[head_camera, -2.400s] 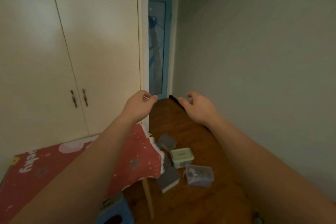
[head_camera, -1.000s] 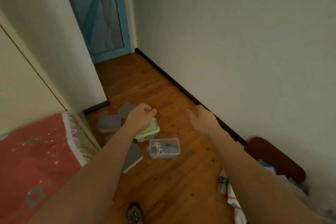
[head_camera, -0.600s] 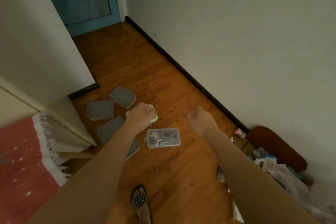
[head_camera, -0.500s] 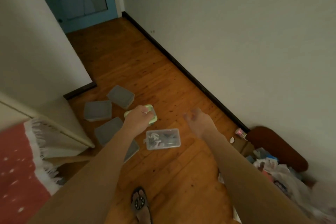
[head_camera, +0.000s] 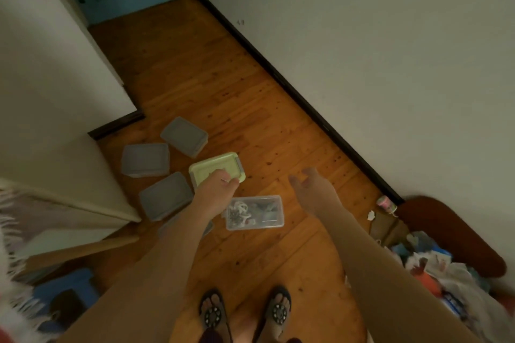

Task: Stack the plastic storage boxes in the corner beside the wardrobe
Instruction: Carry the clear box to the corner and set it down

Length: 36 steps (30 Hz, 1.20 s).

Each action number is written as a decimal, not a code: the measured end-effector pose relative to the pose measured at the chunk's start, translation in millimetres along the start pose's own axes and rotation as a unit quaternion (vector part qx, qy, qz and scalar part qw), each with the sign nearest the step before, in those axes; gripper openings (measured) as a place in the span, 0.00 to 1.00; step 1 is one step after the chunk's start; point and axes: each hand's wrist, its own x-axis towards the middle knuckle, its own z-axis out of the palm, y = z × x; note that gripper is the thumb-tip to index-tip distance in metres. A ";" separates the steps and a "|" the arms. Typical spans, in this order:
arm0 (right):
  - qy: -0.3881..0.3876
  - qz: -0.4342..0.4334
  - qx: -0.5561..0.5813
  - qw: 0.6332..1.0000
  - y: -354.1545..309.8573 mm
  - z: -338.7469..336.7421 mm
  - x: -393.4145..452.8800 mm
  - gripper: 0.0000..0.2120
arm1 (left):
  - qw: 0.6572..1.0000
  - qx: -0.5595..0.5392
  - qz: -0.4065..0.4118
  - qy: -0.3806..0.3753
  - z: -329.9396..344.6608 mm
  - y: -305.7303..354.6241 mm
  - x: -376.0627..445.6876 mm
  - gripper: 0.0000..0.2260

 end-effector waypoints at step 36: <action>-0.056 0.053 -0.020 0.997 276.1 414.1 313.5 0.32 | 0.993 0.093 -0.077 0.021 274.7 -353.7 329.5 0.25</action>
